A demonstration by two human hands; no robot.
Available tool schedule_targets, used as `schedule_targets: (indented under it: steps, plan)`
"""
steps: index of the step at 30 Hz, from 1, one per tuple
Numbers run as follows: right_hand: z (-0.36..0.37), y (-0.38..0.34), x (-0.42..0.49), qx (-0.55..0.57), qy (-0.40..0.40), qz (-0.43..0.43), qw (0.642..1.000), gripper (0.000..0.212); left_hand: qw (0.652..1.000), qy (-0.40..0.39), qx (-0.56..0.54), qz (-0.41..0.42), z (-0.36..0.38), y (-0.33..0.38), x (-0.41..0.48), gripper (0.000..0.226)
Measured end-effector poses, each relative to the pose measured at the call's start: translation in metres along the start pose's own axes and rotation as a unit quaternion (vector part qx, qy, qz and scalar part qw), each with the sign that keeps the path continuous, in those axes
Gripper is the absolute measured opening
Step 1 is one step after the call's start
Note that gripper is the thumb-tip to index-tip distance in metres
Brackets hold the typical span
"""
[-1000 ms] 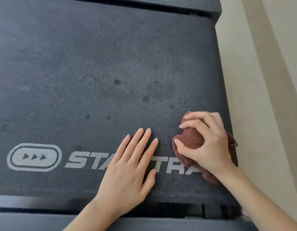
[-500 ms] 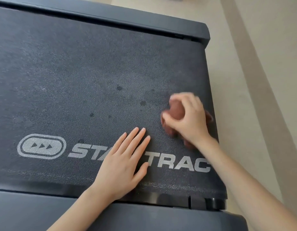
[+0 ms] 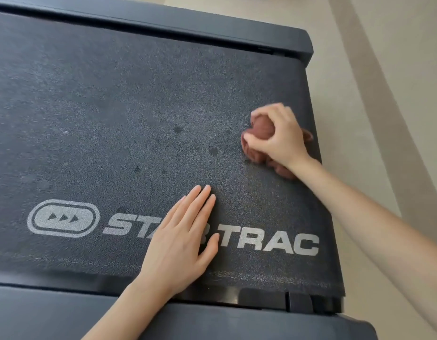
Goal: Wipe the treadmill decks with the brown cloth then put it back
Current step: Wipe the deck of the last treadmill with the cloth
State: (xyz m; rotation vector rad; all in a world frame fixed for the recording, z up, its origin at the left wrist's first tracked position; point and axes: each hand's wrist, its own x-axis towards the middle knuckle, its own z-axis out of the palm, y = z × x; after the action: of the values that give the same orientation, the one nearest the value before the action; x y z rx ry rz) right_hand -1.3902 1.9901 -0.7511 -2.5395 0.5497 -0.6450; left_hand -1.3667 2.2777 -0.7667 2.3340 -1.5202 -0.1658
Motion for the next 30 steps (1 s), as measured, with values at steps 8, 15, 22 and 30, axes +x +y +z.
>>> schedule_targets:
  steps: [8,15,22,30]
  plan:
    - [0.028,-0.009,0.038,-0.084,0.057,0.084,0.991,0.058,1.0,-0.001,0.011,0.01,-0.006,-0.002,-0.004,0.058]
    - [0.009,-0.085,-0.11,0.04,-0.087,-0.101,0.99,0.071,0.999,-0.006,0.026,0.024,-0.015,-0.027,-0.015,0.056]
    - [0.018,-0.076,-0.081,0.055,-0.086,-0.135,0.986,0.051,1.0,0.005,-0.019,0.008,-0.014,-0.03,-0.012,0.053]
    - [0.063,-0.05,0.064,-0.011,0.013,0.018,1.0,0.049,0.999,0.013,-0.044,0.011,-0.015,-0.03,-0.011,0.051]
